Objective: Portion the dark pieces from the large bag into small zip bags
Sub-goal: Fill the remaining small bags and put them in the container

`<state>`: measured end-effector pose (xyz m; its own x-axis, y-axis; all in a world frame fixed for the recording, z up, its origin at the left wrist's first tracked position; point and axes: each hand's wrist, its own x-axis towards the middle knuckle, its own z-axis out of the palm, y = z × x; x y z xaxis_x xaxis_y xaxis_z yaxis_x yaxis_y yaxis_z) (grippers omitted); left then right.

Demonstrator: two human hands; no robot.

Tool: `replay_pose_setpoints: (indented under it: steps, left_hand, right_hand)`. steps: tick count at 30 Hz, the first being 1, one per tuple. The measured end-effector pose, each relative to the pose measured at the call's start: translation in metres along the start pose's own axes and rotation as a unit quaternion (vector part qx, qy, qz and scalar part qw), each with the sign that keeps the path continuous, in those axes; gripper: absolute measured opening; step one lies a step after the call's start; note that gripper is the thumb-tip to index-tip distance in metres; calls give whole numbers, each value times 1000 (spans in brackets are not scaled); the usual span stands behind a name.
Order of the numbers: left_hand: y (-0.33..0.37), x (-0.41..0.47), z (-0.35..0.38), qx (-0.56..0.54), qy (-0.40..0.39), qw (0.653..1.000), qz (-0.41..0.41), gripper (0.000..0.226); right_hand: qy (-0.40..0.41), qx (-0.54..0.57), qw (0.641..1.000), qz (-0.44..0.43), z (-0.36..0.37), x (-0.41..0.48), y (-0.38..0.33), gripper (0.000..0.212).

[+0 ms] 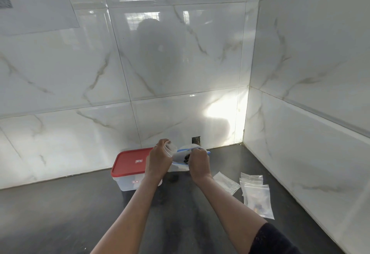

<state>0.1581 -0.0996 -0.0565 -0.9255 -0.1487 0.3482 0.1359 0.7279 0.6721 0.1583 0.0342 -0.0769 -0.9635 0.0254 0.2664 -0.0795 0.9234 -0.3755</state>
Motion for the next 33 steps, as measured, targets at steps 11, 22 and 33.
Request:
replay_pose_setpoints:
  steps: [11,22,33]
  left_hand:
    - [-13,-27,30,-42,-1,998,-52,23]
    - [-23,-30,32,-86,1,989,-123,28]
    - [-23,-33,35,-96,9,989,-113,28]
  right_hand:
    - [0,23,1000,-22,-24,-4,3,31]
    - [-61,-48,995,-57,-23,-8,2,33]
    - [-79,-19,997,5,-6,-14,4,32]
